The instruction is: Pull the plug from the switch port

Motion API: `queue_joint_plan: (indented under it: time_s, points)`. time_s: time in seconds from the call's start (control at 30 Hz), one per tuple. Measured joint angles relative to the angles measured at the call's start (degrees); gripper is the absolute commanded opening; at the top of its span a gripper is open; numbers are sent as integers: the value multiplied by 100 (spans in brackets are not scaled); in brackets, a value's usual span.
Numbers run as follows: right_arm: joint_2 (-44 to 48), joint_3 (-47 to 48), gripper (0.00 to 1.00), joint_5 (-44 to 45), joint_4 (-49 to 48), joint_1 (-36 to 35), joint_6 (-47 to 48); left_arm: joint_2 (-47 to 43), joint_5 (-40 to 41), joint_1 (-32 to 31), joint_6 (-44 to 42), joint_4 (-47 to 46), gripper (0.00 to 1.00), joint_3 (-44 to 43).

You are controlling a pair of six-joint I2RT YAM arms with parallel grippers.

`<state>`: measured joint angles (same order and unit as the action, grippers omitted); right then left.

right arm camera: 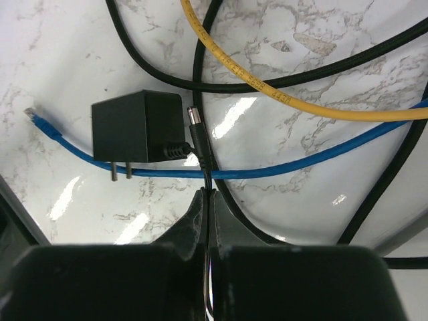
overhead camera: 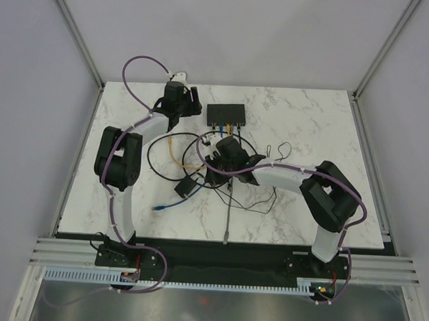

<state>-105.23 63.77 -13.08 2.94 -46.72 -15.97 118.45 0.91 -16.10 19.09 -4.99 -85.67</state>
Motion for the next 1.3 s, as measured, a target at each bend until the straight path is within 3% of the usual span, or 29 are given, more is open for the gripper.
queue_joint_plan:
  time_s: [0.23, 0.53, 0.87, 1.13, 1.3]
  points:
    - [791, 2, 0, 164, 153, -4, -125, 0, 0, 0, 0, -15, 70, 26]
    - [2105, 7, 0, 1239, 212, 249, -382, 0, 0, 66, 0, -35, 70, 149]
    - [2387, 612, 0, 2907, 444, 1567, -555, 0, -2, 66, 0, -37, 70, 151]
    - [2708, 1305, 0, 4503, 824, 2411, -105, 0, -2, 66, 0, -39, 70, 151]
    - [2907, 1687, 0, 4701, 863, 3351, 2, 0, 0, 66, 0, -37, 70, 151]
